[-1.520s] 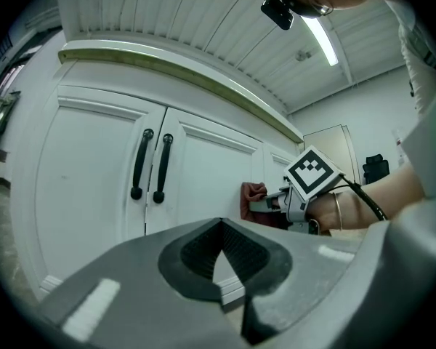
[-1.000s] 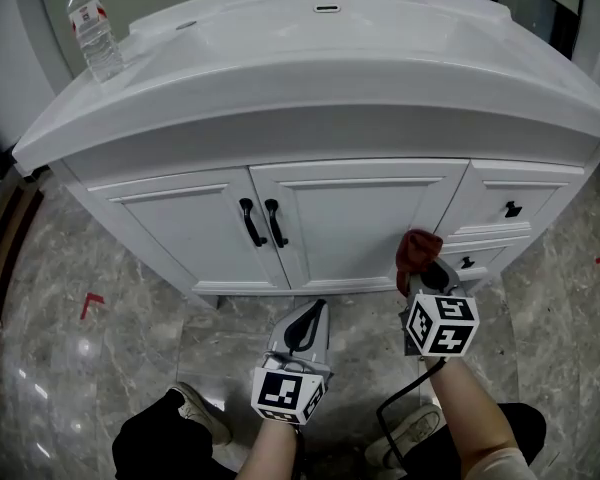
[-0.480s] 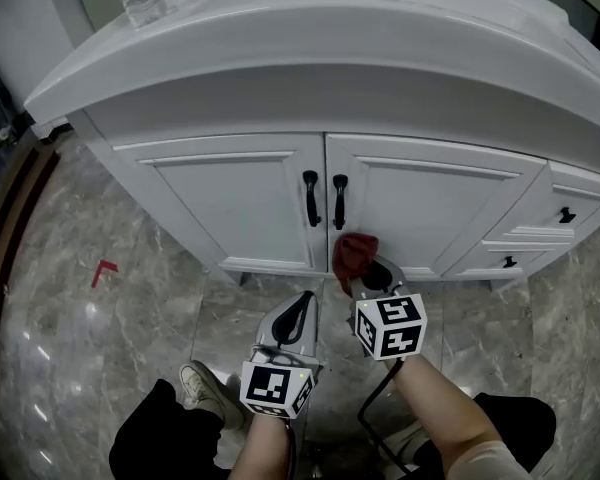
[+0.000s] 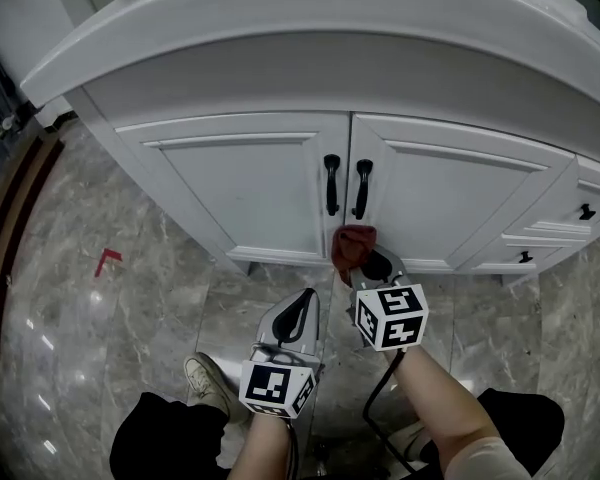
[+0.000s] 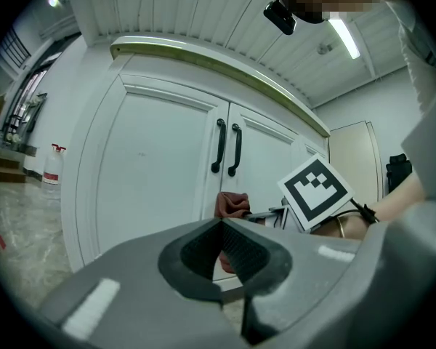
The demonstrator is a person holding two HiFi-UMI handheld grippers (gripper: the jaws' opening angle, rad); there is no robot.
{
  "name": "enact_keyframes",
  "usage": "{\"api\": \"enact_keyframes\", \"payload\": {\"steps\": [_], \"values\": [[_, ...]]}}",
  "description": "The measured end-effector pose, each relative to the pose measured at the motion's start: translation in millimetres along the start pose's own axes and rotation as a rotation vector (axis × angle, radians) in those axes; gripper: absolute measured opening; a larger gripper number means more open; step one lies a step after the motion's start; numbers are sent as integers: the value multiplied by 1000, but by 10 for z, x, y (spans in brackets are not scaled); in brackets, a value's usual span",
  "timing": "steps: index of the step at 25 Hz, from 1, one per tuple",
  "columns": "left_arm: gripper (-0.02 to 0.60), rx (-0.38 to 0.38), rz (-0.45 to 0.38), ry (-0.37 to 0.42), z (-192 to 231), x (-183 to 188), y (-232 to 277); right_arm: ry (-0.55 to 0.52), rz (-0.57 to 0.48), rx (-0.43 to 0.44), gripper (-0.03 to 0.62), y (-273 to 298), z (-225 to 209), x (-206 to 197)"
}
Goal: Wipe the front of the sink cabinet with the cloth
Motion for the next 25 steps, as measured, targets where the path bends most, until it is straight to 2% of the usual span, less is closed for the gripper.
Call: {"api": "enact_keyframes", "payload": {"steps": [5, 16, 25], "values": [[2, -27, -9, -26, -116, -35, 110, -9, 10, -31, 80, -130, -186, -21], [2, -124, 18, -29, -589, -145, 405, 1, 24, -148, 80, -539, -842, -34], [2, -207, 26, -36, -1006, -205, 657, 1, 12, -303, 80, -1075, -1489, 57]]}}
Point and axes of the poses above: the fingertips, and each gripper's own axes: y forward along the fingers, z to its left, x out of its top, the point moved 9 cm from there along -y, backward along the fingers, and after that the axes turned 7 degrees about -z, right-handed, at the moved point
